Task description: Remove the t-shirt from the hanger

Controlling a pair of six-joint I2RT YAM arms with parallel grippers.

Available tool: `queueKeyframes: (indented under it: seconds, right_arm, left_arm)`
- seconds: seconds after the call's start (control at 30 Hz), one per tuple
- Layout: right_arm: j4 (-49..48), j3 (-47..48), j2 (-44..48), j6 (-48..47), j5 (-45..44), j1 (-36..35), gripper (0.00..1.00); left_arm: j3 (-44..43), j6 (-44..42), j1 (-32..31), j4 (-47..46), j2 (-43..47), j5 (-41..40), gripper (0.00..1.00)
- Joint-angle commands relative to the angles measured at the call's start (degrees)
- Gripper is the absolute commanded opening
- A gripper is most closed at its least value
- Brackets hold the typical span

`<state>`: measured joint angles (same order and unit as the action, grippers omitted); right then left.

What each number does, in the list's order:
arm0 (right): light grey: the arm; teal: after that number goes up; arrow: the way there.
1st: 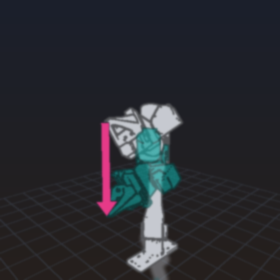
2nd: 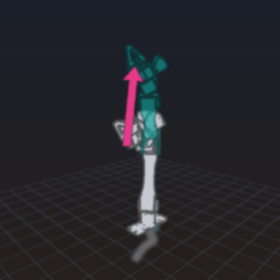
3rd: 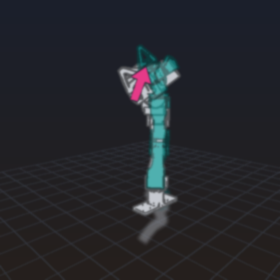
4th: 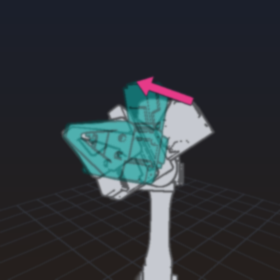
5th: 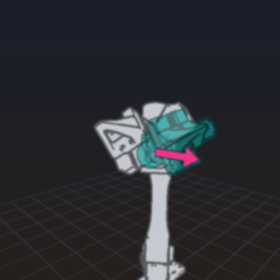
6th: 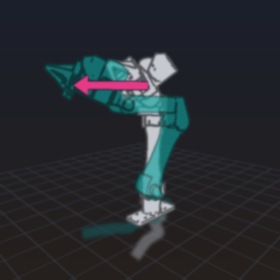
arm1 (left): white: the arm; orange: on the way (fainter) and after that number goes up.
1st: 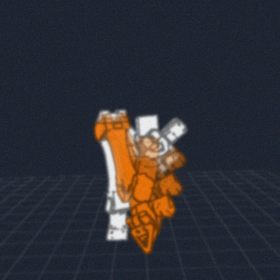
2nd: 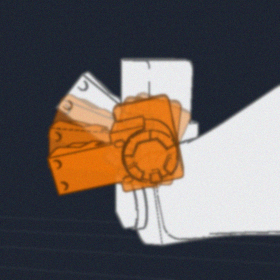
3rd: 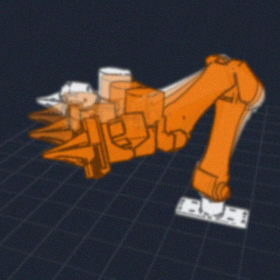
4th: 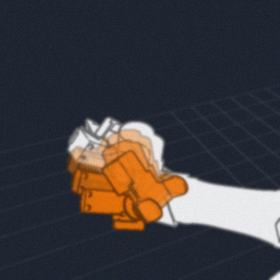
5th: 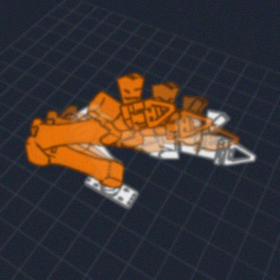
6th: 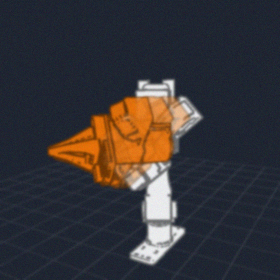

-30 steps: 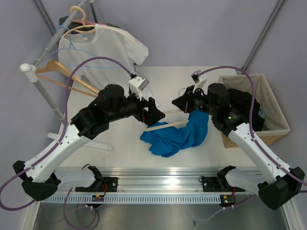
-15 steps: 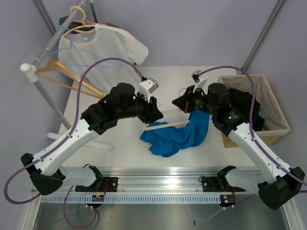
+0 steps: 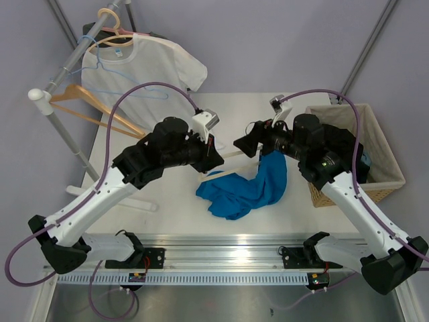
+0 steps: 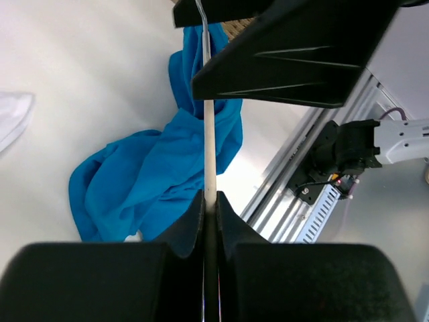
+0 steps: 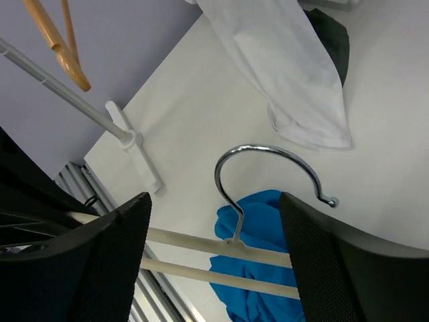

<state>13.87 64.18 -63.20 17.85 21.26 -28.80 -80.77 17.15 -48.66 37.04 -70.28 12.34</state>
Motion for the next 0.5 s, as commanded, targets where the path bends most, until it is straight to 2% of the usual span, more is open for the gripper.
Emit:
queueKeyframes:
  seconds: [0.0,0.23,0.47]
  right_arm:
    - [1.41,2.96,2.02,0.26,-3.66,0.14,0.88]
    - [2.13,0.77,5.01,0.7,-9.04,0.23,0.95]
    - [-1.99,-5.64,6.07,2.19,-4.74,0.14,0.99]
  left_arm:
    - [0.52,2.18,-0.03,-2.15,4.79,-6.77,0.0]
    - [5.09,4.56,-0.03,-1.97,14.81,-14.97,0.0]
    - [6.42,8.07,-0.03,-1.97,21.93,-19.01,0.0]
